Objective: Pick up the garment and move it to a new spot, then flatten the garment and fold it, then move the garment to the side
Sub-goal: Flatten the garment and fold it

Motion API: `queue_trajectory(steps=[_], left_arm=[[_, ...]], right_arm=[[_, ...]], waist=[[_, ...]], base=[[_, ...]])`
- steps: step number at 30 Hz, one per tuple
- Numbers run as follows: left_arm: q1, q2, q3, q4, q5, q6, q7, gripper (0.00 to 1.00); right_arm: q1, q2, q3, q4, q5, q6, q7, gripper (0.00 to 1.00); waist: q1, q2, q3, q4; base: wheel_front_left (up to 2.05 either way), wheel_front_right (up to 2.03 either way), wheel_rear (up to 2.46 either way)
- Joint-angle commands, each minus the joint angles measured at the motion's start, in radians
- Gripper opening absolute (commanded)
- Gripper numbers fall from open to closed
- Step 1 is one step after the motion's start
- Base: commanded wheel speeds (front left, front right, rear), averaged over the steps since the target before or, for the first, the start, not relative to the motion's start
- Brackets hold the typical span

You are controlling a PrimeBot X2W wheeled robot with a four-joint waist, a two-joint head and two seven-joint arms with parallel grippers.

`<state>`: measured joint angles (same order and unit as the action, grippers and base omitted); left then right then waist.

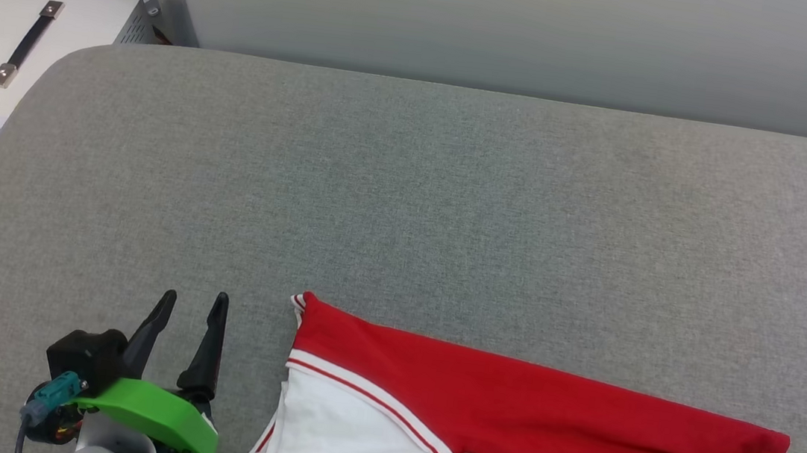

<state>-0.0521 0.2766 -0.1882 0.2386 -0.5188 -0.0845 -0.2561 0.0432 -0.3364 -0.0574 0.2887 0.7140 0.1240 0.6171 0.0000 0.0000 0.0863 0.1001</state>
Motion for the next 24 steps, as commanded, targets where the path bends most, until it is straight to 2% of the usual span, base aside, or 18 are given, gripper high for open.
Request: queue_trajectory(steps=[1,10,17,20,24], left_arm=[[-0.009,-0.009,0.006,0.003,0.011,-0.007,-0.006,1.0],[0.0,-0.02,0.019,0.01,0.021,-0.017,-0.006,1.0],[0.001,-0.028,0.025,0.015,0.029,-0.024,-0.006,1.0],[0.004,-0.033,0.026,0.019,0.031,-0.026,-0.006,1.0],[0.012,-0.04,0.035,0.02,0.031,-0.028,-0.006,1.0]], right_arm=[[0.004,0.018,0.016,0.019,0.01,0.007,-0.015,0.0],[0.006,-0.065,-0.033,0.016,0.016,0.007,-0.094,0.0],[-0.008,-0.128,-0.099,0.038,-0.028,0.007,-0.135,0.0],[-0.009,-0.139,-0.116,0.041,-0.048,0.007,-0.137,0.0],[-0.008,-0.117,-0.118,0.002,-0.025,0.007,-0.117,0.0]], waist=[[0.0,0.0,-0.007,-0.003],[0.0,0.0,-0.025,-0.013],[0.0,0.0,-0.035,-0.017],[0.0,0.0,-0.047,-0.017],[0.0,0.0,-0.063,-0.02]], base=[[0.0,0.0,0.0],[0.0,0.0,0.0],[0.0,0.0,0.0],[0.0,0.0,0.0],[0.0,0.0,0.0]])
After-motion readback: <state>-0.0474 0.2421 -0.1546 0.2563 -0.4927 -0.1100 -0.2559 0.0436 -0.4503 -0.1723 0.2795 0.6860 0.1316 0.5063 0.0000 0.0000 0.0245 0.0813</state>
